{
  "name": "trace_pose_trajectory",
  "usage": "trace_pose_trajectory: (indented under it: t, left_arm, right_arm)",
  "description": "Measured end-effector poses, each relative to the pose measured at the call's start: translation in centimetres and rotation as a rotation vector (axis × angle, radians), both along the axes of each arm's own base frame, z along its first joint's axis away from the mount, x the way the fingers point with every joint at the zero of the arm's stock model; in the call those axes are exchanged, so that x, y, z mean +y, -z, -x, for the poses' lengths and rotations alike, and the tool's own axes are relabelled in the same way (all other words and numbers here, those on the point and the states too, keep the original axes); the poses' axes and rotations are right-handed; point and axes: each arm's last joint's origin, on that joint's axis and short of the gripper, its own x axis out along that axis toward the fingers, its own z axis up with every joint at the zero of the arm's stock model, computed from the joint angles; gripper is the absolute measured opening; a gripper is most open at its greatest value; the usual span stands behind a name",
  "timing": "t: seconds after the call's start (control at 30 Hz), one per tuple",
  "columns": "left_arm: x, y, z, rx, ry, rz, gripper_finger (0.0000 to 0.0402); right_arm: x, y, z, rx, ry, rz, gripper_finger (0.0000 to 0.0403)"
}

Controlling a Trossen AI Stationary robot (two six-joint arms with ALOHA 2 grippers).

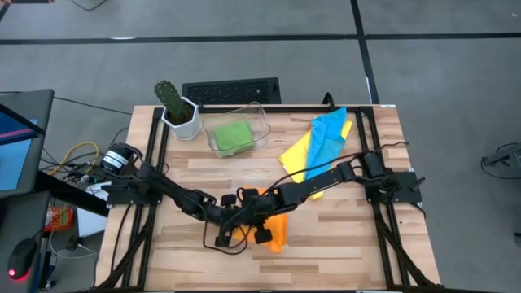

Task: Fold microfiber towels
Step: Fold the orange microfiber cloth

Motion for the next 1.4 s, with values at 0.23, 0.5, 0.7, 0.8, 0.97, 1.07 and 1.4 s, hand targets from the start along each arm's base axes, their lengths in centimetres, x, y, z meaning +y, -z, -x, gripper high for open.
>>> trace_pose_trajectory:
  t: [0.23,0.5,0.7,0.8,0.97,1.07,1.4]
  left_arm:
    - [0.5,-2.4,0.9,-0.032,-0.019,-0.032,0.0000]
    - [1.1,-4.4,2.8,0.027,-0.056,-0.090,0.0000]
    - [1.1,-6.0,3.7,-0.030,-0.091,-0.109,0.0000]
    - [1.0,-6.4,3.8,-0.054,-0.097,-0.106,0.0000]
    - [0.5,-6.4,4.1,-0.043,-0.104,-0.078,0.0000]
    - [0.0,-6.4,4.3,-0.042,-0.089,-0.074,0.0000]
    - [-0.2,-6.4,4.5,-0.045,-0.130,-0.075,0.0000]
  right_arm:
    - [-0.8,-0.1,-0.6,-0.043,-0.007,0.008,0.0024]
    - [-0.8,0.5,-0.8,-0.059,-0.025,0.003,0.0023]
    - [-1.9,0.1,-1.3,-0.093,-0.023,0.028,0.0021]
    - [-2.6,0.0,-1.5,-0.111,-0.012,0.028,0.0021]
    - [-3.8,0.0,-1.8,-0.113,0.006,0.021,0.0026]
    - [-4.4,-0.2,-2.0,-0.135,0.019,0.019,0.0026]
    - [-5.9,-0.2,-2.3,-0.131,0.055,0.011,0.0038]
